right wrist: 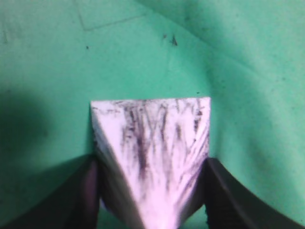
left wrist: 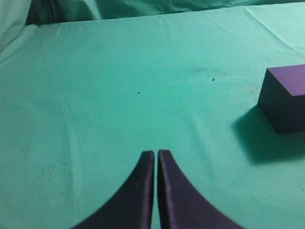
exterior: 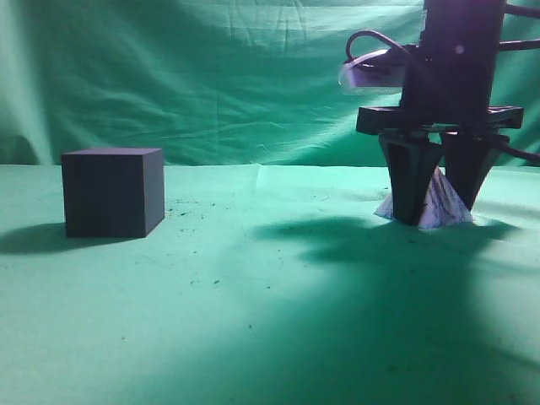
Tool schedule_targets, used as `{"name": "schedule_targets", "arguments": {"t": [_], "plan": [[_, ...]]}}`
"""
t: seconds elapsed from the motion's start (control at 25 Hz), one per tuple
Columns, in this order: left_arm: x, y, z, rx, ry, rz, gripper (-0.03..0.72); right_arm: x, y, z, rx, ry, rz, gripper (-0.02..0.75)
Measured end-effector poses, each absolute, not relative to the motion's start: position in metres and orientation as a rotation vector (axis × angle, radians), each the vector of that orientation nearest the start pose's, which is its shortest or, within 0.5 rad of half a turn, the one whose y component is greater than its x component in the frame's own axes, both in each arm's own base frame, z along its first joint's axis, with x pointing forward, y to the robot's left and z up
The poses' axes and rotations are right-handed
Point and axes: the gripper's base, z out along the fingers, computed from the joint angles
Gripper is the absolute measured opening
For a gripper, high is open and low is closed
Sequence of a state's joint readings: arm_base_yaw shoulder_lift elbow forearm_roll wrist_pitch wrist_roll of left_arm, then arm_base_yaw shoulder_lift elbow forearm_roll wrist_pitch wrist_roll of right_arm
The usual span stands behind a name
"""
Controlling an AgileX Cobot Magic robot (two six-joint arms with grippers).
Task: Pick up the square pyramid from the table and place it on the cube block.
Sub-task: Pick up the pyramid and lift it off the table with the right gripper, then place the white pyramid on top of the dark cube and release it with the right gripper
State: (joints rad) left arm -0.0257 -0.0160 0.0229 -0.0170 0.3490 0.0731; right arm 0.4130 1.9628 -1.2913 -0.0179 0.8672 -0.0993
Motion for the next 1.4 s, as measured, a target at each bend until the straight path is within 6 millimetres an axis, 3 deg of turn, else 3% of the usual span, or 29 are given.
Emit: {"name": "schedule_targets", "arguments": {"t": [0.2, 0.28, 0.32, 0.4, 0.52, 0.72, 0.84, 1.0, 1.16, 1.4], "plan": [[0.053, -0.002, 0.175, 0.080, 1.838, 0.017, 0.000, 0.353, 0.149, 0.176, -0.797, 2.956, -0.051, 0.413], [0.053, -0.002, 0.175, 0.080, 1.838, 0.017, 0.000, 0.361, 0.151, 0.198, -0.779, 2.925, -0.048, 0.413], [0.053, -0.002, 0.175, 0.080, 1.838, 0.017, 0.000, 0.363, 0.151, 0.211, -0.772, 2.910, -0.045, 0.372], [0.053, -0.002, 0.175, 0.080, 1.838, 0.017, 0.000, 0.365, 0.159, 0.240, -0.778, 2.865, -0.037, 0.388], [0.053, -0.002, 0.175, 0.080, 1.838, 0.017, 0.000, 0.359, 0.187, 0.273, -0.860, 2.785, -0.027, 0.388], [0.053, -0.002, 0.175, 0.080, 1.838, 0.017, 0.000, 0.319, 0.272, 0.301, -1.122, 2.589, 0.057, 0.388], [0.053, -0.002, 0.175, 0.080, 1.838, 0.017, 0.000, 0.302, 0.317, 0.293, -1.248, 2.529, 0.091, 0.388], [0.053, -0.002, 0.175, 0.080, 1.838, 0.017, 0.000, 0.300, 0.360, 0.270, -1.330, 2.487, 0.107, 0.388], [0.053, -0.002, 0.175, 0.080, 1.838, 0.017, 0.000, 0.307, 0.376, 0.249, -1.346, 2.498, 0.112, 0.388], [0.053, -0.002, 0.175, 0.080, 1.838, 0.017, 0.000, 0.308, 0.381, 0.233, -1.358, 2.538, 0.139, 0.388]]}}
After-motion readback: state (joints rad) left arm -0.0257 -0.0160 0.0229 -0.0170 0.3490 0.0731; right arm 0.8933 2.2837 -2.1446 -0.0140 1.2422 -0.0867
